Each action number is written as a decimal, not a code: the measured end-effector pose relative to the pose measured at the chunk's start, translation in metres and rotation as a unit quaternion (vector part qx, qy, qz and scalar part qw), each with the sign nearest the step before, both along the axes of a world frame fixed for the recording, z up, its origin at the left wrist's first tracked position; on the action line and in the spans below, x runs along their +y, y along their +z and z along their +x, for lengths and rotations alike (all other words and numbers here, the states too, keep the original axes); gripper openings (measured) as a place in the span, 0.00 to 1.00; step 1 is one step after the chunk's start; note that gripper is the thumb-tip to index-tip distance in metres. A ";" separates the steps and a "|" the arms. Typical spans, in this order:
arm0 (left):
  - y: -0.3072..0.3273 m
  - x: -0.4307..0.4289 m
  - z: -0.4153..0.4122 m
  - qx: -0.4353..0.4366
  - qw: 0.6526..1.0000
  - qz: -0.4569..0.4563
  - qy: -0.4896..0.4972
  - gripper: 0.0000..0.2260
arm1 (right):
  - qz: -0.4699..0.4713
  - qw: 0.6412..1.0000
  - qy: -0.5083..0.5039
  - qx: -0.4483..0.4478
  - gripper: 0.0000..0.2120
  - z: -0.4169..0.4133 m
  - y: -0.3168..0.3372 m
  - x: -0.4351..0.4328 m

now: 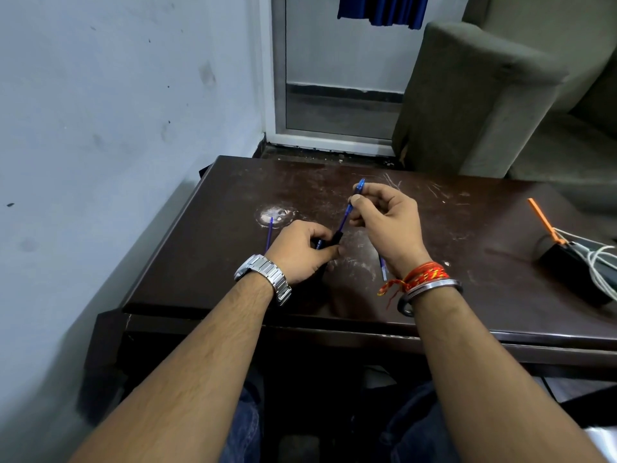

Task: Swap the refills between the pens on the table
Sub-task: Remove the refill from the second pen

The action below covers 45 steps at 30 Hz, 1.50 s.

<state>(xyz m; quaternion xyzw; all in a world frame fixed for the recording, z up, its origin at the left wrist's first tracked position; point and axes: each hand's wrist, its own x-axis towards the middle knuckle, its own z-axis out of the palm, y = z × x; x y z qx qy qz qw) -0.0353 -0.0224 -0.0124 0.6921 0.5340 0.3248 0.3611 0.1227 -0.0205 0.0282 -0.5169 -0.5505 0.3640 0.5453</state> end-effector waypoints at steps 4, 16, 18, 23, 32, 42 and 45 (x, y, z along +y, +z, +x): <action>0.003 0.000 0.000 0.003 1.000 0.010 0.009 0.04 | -0.014 0.998 0.034 -0.045 0.08 -0.003 -0.005 0.001; 0.005 -0.002 -0.001 0.000 0.999 0.026 0.028 0.05 | -0.055 0.995 -0.001 -0.081 0.06 -0.003 -0.015 0.010; 0.004 -0.003 0.000 -0.005 0.999 0.028 0.030 0.06 | -0.054 0.996 -0.004 -0.073 0.06 -0.002 -0.015 0.011; 0.006 -0.003 -0.001 0.002 0.999 0.027 0.028 0.07 | -0.062 0.996 0.014 -0.055 0.06 0.001 -0.015 0.013; 0.007 -0.004 0.000 0.027 0.999 0.025 0.024 0.07 | -0.073 0.995 0.027 -0.066 0.10 0.003 -0.016 0.014; 0.006 -0.004 0.000 0.023 0.999 0.037 0.026 0.07 | -0.097 0.992 0.027 -0.073 0.09 0.003 -0.017 0.014; 0.007 -0.005 0.001 0.007 0.999 0.036 0.031 0.07 | -0.101 0.993 0.023 -0.055 0.14 0.003 -0.016 0.012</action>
